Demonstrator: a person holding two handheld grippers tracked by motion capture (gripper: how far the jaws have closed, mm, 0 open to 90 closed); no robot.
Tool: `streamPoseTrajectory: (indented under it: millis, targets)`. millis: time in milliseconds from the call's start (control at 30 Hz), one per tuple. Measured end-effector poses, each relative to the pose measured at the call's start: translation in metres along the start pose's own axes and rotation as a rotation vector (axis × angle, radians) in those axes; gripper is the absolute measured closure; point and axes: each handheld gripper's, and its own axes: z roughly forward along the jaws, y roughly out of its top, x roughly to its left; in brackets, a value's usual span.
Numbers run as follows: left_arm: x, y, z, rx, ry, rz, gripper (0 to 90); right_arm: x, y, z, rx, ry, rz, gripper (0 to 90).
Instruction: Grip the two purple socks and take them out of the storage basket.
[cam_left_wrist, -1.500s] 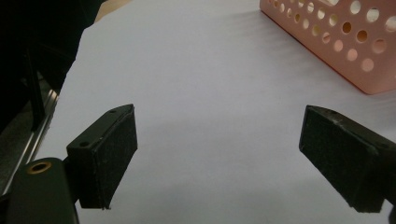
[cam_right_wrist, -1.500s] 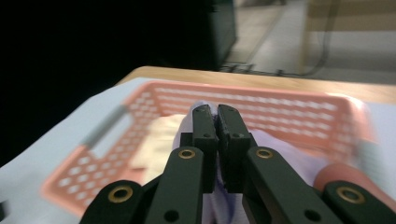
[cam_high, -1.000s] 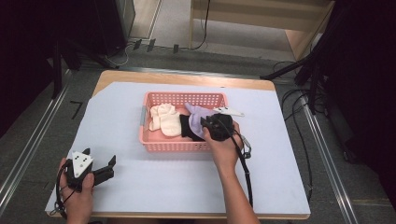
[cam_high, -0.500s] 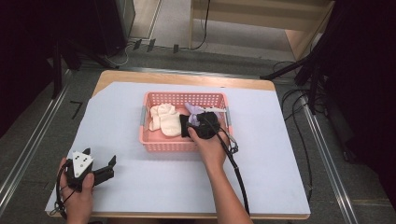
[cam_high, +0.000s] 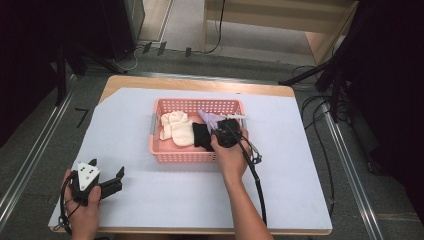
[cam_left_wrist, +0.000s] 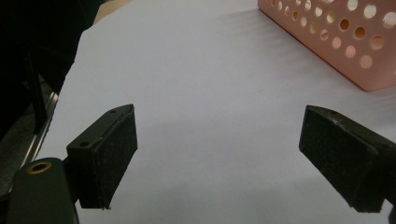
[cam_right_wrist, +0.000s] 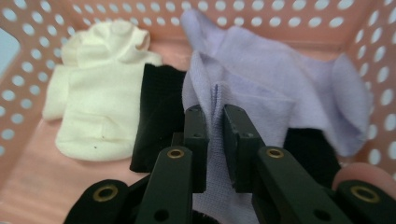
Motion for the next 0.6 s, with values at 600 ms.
streamPoseTrajectory:
  millis: [600]
  targets:
    - [0.0,0.0,-0.001,-0.006,-0.002,-0.001,12.8,-0.015,0.004,-0.053,-0.331,0.147,-0.081,83.3]
